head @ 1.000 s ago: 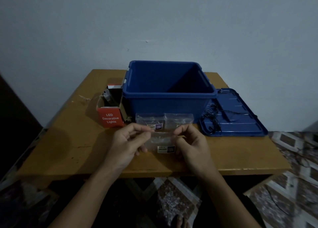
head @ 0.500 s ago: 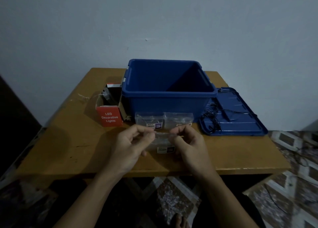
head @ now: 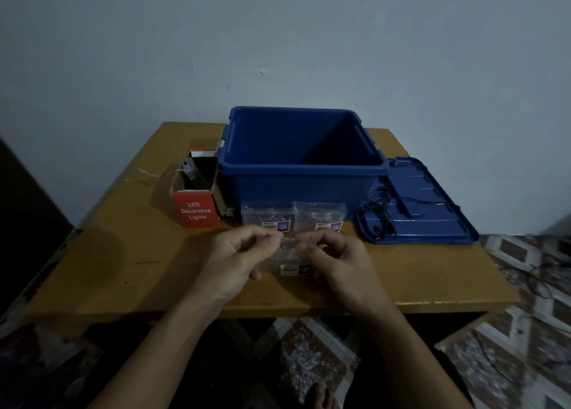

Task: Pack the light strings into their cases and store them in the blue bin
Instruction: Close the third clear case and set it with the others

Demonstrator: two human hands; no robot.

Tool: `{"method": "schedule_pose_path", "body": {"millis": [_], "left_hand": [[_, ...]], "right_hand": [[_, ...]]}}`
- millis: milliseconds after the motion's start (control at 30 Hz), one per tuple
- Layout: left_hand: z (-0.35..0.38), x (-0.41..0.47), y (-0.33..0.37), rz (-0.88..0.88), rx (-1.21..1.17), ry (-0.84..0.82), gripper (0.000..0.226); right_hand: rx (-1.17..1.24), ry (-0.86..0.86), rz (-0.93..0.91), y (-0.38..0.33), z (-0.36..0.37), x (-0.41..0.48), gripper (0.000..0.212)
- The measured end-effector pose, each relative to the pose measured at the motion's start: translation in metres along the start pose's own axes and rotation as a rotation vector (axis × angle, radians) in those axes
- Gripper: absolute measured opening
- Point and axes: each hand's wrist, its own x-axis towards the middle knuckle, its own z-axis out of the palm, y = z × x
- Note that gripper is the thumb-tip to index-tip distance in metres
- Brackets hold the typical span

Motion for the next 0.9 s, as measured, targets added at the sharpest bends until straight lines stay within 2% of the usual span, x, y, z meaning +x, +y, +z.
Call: {"method": "schedule_pose_path", "body": {"millis": [300,533,700,900], "left_hand": [[-0.003,-0.002,-0.001,0.016,0.001,-0.015,0.016],[-0.003,-0.001,-0.005,0.021,-0.029,-0.009,0.020],[-0.002,-0.001,-0.007,0.030,-0.036,0.015,0.021],[0.002,0.000,-0.011,0.052,-0.044,0.079,0.019]], "right_hand": [[0.016,0.039,0.011,-0.001,0.000,-0.001,0.013],[0.124,0.057,0.161,-0.003,0.003,0.005,0.012],[0.147,0.018,0.196,-0.004,0.003,0.010,0.009],[0.180,0.054,0.243,-0.006,-0.002,0.008,0.019]]}}
